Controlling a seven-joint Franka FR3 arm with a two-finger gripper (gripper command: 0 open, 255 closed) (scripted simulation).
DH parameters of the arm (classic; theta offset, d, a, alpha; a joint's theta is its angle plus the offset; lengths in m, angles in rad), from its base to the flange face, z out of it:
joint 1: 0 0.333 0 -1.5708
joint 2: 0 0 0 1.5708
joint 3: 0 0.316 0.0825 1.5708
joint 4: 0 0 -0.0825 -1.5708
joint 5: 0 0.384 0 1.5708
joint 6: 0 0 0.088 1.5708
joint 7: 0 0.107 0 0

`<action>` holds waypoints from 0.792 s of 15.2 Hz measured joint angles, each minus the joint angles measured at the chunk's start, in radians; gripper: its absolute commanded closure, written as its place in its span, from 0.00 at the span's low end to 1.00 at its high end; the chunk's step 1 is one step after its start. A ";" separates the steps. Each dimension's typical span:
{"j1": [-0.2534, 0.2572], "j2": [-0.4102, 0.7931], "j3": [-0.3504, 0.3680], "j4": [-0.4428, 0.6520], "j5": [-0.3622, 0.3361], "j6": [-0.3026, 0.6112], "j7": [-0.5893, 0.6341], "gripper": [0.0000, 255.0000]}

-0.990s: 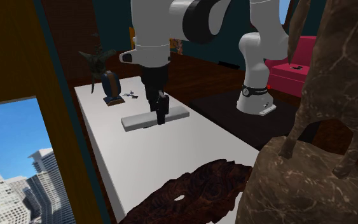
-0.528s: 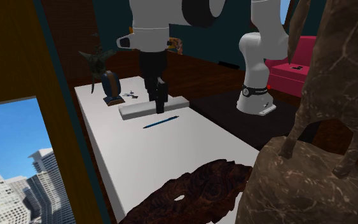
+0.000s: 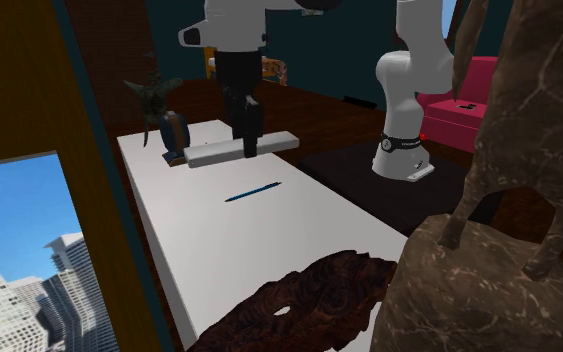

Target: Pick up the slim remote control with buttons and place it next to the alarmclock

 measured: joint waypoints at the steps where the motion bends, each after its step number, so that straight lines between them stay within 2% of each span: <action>1: -0.002 -0.005 0.000 0.008 0.002 -0.012 -0.003 1.00; 6: -0.026 -0.020 -0.014 0.030 0.009 -0.048 -0.046 1.00; 12: -0.110 -0.016 -0.068 0.036 0.019 -0.046 -0.185 1.00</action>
